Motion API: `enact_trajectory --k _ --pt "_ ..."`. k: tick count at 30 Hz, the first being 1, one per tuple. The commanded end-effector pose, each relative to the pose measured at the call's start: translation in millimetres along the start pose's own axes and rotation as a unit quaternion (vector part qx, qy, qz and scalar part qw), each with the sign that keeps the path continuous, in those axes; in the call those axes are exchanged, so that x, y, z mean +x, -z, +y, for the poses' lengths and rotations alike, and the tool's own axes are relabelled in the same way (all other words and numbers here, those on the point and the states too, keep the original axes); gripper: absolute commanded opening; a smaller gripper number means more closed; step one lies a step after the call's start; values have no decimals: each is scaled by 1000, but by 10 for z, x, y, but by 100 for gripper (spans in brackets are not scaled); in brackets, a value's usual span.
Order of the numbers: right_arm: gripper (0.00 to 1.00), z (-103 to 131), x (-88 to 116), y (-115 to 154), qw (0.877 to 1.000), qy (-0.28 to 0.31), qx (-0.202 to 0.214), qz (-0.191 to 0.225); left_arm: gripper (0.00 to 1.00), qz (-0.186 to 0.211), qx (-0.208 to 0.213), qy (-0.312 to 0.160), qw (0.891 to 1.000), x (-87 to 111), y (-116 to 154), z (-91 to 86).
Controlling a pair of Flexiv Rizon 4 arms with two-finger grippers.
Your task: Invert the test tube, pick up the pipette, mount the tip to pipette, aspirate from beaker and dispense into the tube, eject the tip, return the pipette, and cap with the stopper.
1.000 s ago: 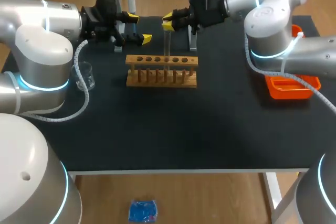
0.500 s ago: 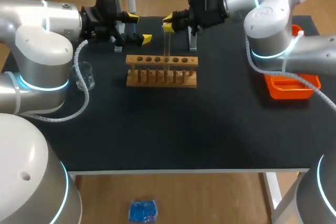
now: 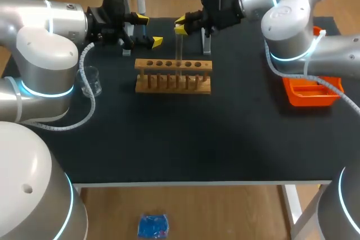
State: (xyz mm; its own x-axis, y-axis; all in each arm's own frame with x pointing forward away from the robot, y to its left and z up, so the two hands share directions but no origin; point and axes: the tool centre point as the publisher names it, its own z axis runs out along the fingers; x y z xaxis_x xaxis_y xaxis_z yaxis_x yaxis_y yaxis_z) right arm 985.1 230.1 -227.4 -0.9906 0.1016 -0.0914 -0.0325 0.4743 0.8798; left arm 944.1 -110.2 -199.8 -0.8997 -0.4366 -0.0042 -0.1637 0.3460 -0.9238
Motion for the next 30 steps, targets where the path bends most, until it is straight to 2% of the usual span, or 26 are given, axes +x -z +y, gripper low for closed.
enact_trajectory --k 1,12,30 --pt "0 -30 -7 -26 1000 5 -2 0 100 1 -1 0 1000 -4 2 -1" --pt "0 72 -38 40 1000 18 0 -1 100 1 -1 0 1000 -4 2 -1" --pt "0 71 -31 14 1000 20 5 5 100 1 -1 0 1000 -4 2 -1"
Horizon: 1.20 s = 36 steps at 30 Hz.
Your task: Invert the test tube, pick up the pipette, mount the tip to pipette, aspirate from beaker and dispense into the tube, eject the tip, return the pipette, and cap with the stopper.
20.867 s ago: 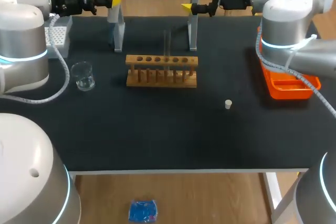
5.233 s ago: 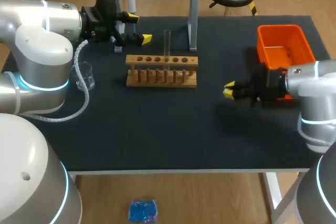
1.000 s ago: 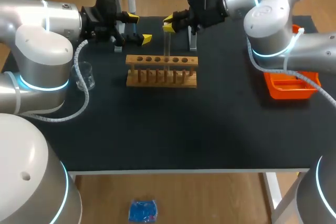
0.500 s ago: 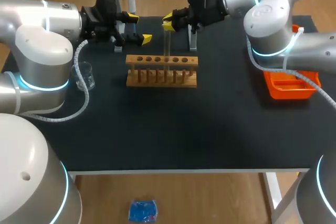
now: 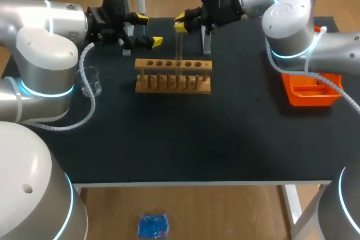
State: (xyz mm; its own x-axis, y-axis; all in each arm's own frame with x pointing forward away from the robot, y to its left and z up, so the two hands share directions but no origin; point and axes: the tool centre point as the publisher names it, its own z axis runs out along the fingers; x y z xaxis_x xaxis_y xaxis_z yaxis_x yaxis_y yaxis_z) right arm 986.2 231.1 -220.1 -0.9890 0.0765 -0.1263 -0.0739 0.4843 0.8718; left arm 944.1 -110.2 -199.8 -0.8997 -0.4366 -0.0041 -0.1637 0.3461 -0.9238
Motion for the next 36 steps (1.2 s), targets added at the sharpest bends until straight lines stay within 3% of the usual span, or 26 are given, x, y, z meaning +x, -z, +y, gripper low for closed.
enact_trajectory --k 1,21,36 --pt "0 -4 -16 -14 1000 -2 2 3 100 1 -1 0 1000 -4 2 -1" --pt "0 -62 4 -41 1000 -10 22 17 100 1 -1 0 1000 -4 2 -1" --pt "0 66 -50 -20 999 -20 33 24 100 1 -1 0 1000 -4 2 -1"
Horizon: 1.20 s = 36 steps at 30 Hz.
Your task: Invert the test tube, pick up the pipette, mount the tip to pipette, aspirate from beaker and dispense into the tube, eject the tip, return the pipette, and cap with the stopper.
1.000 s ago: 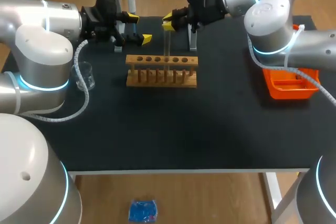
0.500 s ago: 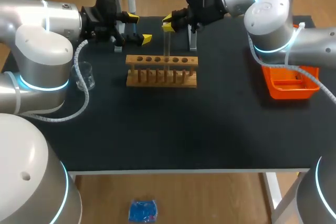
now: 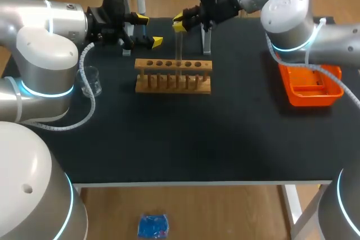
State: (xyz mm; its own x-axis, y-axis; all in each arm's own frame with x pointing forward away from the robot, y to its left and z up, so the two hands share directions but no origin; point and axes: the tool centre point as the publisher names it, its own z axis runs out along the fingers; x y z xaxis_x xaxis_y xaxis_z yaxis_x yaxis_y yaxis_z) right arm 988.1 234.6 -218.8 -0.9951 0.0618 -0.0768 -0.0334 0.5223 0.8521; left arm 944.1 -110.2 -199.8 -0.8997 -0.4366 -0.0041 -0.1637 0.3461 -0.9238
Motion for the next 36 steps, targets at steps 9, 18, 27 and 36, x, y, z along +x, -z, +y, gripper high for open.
enact_trajectory --k 9,18,27,36 --pt "0 40 -17 18 1000 -6 14 8 100 1 -1 0 1000 -4 2 -1" --pt "0 -39 28 -17 1000 -11 15 13 100 1 -1 0 1000 -4 2 -1" --pt "0 -122 35 -45 1000 -13 25 14 100 1 -1 0 1000 -4 2 -1" --pt "0 -129 15 -23 1000 -16 25 5 100 1 -1 0 1000 -4 2 -1"
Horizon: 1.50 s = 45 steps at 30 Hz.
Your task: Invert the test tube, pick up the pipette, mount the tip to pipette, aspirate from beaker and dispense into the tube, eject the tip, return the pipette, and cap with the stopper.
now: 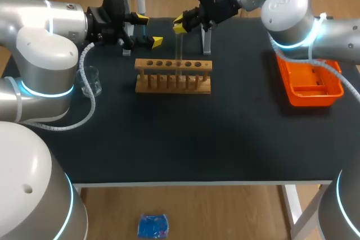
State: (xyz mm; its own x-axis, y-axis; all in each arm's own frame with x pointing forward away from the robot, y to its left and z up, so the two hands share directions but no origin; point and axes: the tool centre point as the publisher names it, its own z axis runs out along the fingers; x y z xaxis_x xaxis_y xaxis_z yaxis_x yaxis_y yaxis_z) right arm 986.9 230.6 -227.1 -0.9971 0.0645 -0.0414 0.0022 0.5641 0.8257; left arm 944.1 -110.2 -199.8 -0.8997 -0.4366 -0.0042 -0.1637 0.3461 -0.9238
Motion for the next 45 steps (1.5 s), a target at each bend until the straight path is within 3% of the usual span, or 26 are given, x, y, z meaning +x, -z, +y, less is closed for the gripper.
enact_trajectory --k 1,45 --pt "0 -25 -7 -11 1000 1 -2 -4 100 1 -1 0 1000 -4 2 -1" --pt "0 40 18 23 1000 10 -1 2 100 1 -1 0 1000 -4 2 -1"
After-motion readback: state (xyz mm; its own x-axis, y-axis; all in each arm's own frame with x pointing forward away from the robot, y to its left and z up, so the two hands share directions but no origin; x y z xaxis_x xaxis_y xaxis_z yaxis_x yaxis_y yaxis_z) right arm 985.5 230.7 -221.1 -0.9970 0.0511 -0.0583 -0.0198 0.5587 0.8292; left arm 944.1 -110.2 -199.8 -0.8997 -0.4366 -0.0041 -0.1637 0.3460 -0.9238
